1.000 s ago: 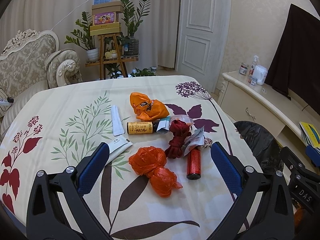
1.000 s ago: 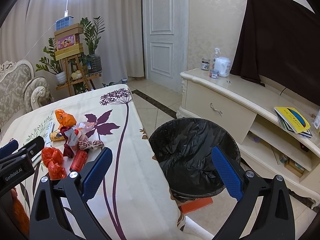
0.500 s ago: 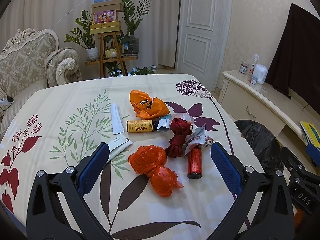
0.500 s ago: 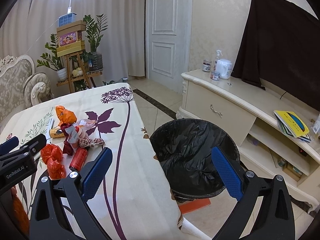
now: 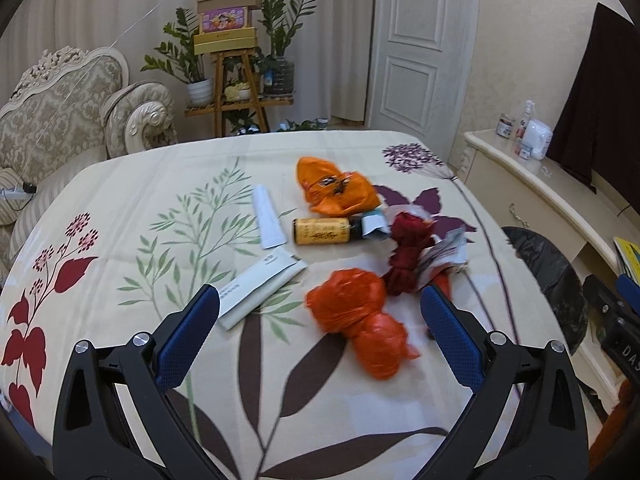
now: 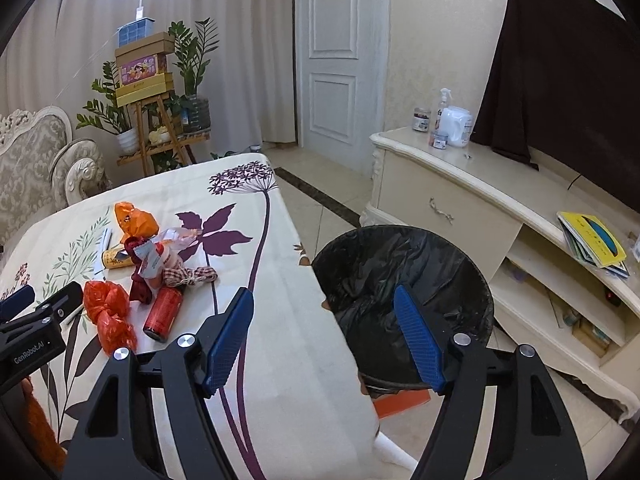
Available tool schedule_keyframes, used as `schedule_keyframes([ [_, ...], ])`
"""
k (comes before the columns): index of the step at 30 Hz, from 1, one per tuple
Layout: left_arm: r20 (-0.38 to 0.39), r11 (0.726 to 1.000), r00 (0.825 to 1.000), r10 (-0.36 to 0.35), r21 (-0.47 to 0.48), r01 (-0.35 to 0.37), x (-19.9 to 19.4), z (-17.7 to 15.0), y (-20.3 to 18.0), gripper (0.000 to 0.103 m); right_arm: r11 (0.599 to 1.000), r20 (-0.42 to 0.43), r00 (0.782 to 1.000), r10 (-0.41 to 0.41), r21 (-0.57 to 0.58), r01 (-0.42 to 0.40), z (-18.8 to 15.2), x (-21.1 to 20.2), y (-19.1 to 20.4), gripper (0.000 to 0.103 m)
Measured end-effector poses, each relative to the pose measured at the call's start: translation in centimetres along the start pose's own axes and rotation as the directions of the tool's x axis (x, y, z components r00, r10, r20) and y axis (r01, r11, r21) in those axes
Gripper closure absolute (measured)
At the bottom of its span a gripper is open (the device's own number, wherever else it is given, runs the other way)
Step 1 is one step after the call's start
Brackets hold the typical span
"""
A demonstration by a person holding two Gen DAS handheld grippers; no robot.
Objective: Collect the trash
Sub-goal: 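Grasp the orange plastic bag with the left tool while the right tool grasps the red cylinder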
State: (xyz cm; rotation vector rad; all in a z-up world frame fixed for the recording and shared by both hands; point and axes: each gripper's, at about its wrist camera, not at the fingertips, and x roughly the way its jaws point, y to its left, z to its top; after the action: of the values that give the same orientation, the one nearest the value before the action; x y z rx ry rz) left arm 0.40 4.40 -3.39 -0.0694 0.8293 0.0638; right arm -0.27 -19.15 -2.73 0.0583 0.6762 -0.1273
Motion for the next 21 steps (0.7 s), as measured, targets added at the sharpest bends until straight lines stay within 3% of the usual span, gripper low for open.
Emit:
schedule_keyframes([
  [4, 0.024, 0.999, 0.999, -0.039, -0.019, 0.04, 0.8, -0.3, 0.0, 0.006, 1.0, -0.017, 1.0, 0.014, 0.014, -0.014, -0.3, 0.4, 0.1, 0.032],
  [7, 0.022, 0.998, 0.998, -0.06, -0.023, 0.061, 1.8, -0.2, -0.2, 0.018, 0.999, -0.032, 0.999, 0.027, 0.022, -0.027, -0.4, 0.7, 0.1, 0.032],
  [15, 0.016, 0.996, 0.998, -0.064, -0.061, 0.064, 1.5, -0.9, 0.4, 0.019, 0.998, -0.042, 0.998, 0.055, 0.027, -0.054, -0.8, 1.3, 0.4, 0.032],
  [21, 0.004, 0.999, 0.999, -0.037, 0.008, 0.037, 2.5, -0.6, -2.1, 0.02, 0.997, -0.063, 0.995, 0.072, 0.032, -0.07, -1.2, 2.1, 0.3, 0.032],
])
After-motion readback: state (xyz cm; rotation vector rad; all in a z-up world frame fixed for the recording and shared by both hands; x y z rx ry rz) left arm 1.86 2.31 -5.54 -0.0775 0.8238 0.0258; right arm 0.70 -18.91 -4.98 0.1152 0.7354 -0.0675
